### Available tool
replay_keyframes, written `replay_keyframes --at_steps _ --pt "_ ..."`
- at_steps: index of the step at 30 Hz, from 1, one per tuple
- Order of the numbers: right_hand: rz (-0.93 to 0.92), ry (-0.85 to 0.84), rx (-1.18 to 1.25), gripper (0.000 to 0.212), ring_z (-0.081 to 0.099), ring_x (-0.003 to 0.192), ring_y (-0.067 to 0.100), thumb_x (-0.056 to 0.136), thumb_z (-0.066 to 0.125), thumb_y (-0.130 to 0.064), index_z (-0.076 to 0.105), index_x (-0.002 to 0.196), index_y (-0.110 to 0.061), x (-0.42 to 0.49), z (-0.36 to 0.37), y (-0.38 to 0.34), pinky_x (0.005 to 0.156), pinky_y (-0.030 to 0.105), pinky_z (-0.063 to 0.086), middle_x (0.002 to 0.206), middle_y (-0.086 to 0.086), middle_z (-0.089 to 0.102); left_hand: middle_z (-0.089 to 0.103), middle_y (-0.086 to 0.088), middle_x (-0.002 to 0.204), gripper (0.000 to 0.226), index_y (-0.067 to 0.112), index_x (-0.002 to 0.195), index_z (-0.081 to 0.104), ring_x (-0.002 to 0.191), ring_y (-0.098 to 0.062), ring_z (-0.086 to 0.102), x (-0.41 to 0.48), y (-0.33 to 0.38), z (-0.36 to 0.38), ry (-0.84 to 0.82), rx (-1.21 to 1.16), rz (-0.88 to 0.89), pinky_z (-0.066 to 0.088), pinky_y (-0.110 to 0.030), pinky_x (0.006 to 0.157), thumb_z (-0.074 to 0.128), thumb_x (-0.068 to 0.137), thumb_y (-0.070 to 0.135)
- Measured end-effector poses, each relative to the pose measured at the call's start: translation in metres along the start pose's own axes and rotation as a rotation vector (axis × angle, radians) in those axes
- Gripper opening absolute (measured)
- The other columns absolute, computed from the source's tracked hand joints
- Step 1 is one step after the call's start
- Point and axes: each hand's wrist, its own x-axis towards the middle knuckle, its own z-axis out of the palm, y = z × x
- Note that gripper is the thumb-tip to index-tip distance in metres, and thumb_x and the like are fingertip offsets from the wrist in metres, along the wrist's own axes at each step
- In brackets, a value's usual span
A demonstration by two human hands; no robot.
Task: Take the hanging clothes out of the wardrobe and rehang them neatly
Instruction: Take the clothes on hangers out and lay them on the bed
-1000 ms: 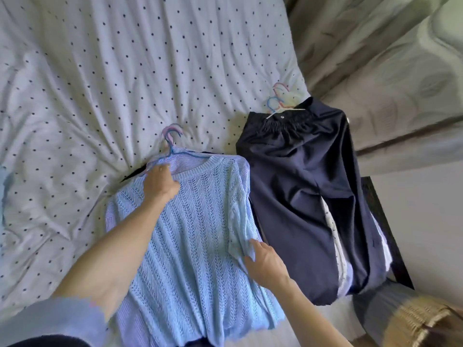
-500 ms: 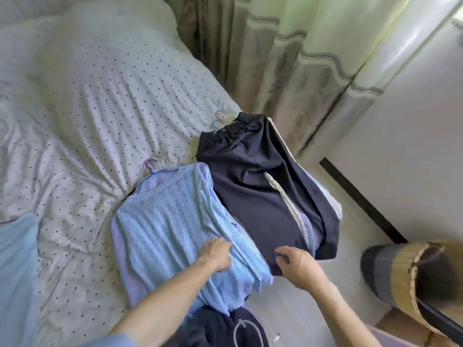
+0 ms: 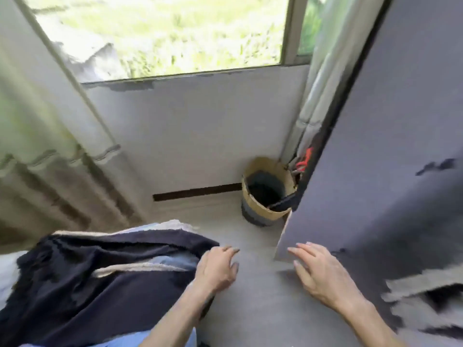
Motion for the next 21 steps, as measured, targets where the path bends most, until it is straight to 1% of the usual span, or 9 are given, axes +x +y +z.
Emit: replay_keyframes --at_steps 3,5,7,9,13,17,21 --pt "0.189 0.174 0.029 0.048 0.05 0.132 0.019 0.094 0.034 -0.047 0.063 0.129 -0.035 -0.025 -0.026 0.052 0.108 0.038 0.044 0.136 -0.008 0.061 0.048 0.009 0.149 0.05 0.033 0.146 0.044 0.135 -0.018 0.045 0.044 0.081 -0.019 -0.005 0.085 0.251 0.037 -0.034 0.111 0.047 0.097 0.039" --pt "0.319 0.275 0.077 0.05 0.051 0.13 0.02 0.092 0.033 -0.049 0.065 0.128 -0.033 -0.044 -0.045 0.081 0.105 0.043 0.047 0.134 -0.006 0.063 0.047 0.007 0.149 0.052 0.033 0.148 0.041 0.135 -0.019 0.045 0.067 0.134 -0.031 0.013 0.144 0.428 0.037 -0.034 0.11 0.048 0.097 0.038" --pt "0.434 0.367 0.082 0.049 0.05 0.132 0.02 0.094 0.034 -0.047 0.064 0.13 -0.031 -0.064 -0.067 0.106 0.107 0.044 0.045 0.136 -0.005 0.062 0.046 0.007 0.15 0.054 0.032 0.15 0.038 0.137 -0.019 0.043 0.086 0.186 -0.043 0.038 0.187 0.59 0.035 -0.033 0.111 0.048 0.097 0.037" --pt "0.541 0.445 0.057 0.047 0.047 0.134 0.02 0.095 0.038 -0.043 0.062 0.133 -0.029 -0.086 -0.089 0.126 0.111 0.041 0.041 0.139 -0.005 0.059 0.041 0.006 0.154 0.055 0.034 0.152 0.034 0.14 -0.019 0.04 0.1 0.236 -0.053 0.062 0.218 0.727 0.031 -0.033 0.113 0.047 0.099 0.038" --pt "0.7 0.567 -0.004 0.049 0.043 0.137 0.017 0.097 0.035 -0.045 0.058 0.138 -0.029 -0.123 -0.129 0.153 0.114 0.037 0.036 0.143 -0.005 0.055 0.03 0.007 0.16 0.055 0.036 0.153 0.03 0.147 -0.017 0.028 0.118 0.323 -0.068 0.088 0.241 0.971 0.023 -0.033 0.118 0.045 0.1 0.034" --pt "0.853 0.694 -0.1 0.043 0.044 0.136 0.016 0.098 0.042 -0.035 0.059 0.136 -0.027 -0.15 -0.163 0.161 0.112 0.031 0.033 0.141 -0.004 0.056 0.029 0.005 0.16 0.055 0.035 0.153 0.03 0.146 -0.019 0.028 0.13 0.392 -0.078 0.08 0.226 1.15 0.024 -0.036 0.117 0.046 0.101 0.034" --pt "0.957 0.791 -0.217 0.046 0.045 0.136 0.017 0.098 0.035 -0.041 0.06 0.135 -0.027 -0.172 -0.187 0.16 0.111 0.036 0.038 0.141 -0.004 0.056 0.029 0.005 0.16 0.055 0.032 0.154 0.03 0.145 -0.019 0.029 0.141 0.447 -0.087 0.1 0.223 1.294 0.023 -0.037 0.119 0.044 0.101 0.034"
